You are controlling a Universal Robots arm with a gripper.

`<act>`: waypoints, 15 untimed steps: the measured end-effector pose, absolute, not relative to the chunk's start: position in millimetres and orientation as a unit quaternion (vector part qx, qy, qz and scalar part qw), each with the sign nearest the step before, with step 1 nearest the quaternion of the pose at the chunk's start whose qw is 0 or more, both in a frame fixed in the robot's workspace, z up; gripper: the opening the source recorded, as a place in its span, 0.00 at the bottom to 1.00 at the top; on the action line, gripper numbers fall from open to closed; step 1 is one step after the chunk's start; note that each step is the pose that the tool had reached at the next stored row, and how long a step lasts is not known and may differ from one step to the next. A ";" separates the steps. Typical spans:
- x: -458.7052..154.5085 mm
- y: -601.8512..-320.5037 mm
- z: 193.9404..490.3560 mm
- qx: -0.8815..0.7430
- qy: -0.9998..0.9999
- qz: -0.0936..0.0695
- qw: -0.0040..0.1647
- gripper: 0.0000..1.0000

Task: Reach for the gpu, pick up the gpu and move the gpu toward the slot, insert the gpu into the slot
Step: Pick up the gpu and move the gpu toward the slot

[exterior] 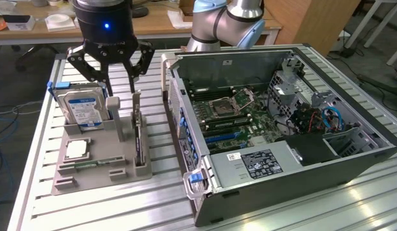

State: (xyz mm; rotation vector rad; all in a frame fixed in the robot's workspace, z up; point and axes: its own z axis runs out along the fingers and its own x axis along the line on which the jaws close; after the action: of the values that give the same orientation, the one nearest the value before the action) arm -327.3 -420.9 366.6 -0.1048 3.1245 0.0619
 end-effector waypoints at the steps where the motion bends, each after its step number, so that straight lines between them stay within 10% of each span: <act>1: -327.3 -421.8 364.9 -0.034 0.999 0.020 0.007 0.47; 15: -327.3 -428.2 347.6 -0.006 1.000 0.019 0.017 0.47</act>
State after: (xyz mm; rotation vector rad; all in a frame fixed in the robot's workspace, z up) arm -327.3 -428.2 347.6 -0.0195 3.1066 0.0582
